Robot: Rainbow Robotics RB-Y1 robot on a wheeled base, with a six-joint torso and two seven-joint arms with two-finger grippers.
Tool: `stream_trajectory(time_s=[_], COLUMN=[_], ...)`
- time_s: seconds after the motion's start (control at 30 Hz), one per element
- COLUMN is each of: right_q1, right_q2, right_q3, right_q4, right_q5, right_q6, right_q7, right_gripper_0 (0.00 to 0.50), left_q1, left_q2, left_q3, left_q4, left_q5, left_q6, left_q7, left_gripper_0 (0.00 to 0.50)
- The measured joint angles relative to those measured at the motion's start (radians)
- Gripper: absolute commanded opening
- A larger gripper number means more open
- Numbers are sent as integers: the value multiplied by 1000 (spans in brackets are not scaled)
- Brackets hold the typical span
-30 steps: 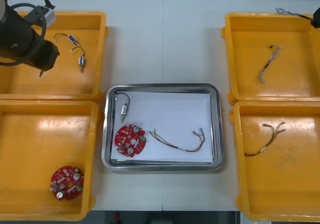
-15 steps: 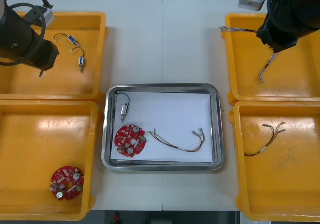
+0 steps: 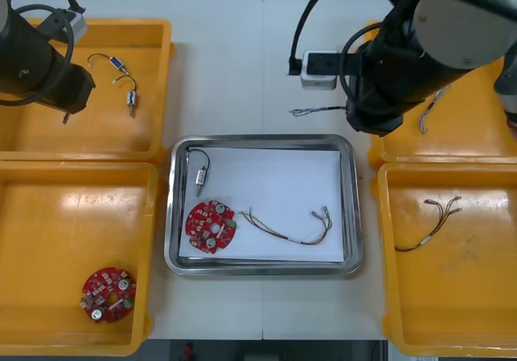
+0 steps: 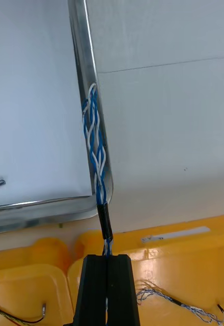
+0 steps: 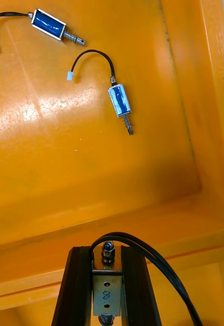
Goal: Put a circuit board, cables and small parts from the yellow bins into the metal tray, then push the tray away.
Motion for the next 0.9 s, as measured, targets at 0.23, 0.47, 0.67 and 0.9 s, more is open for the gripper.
stream_trajectory(time_s=[0.23, 0.47, 0.67, 0.9], right_q1=[0, 0, 0, 0], right_q2=[48, 57, 59, 59], right_q3=[136, 265, 340, 421], right_q4=[0, 58, 153, 225], right_q5=[90, 128, 129, 134], right_q6=[-33, -154, -262, -349], right_q7=[0, 0, 0, 0], right_gripper_0=[0, 0, 0, 0], left_q1=[0, 0, 0, 0], left_q2=[0, 0, 0, 0], left_q3=[0, 0, 0, 0], left_q4=[0, 0, 0, 0], left_q5=[0, 0, 0, 1], left_q6=[0, 0, 0, 0], left_q7=[0, 1, 17, 23], left_gripper_0=[0, 0, 0, 0])
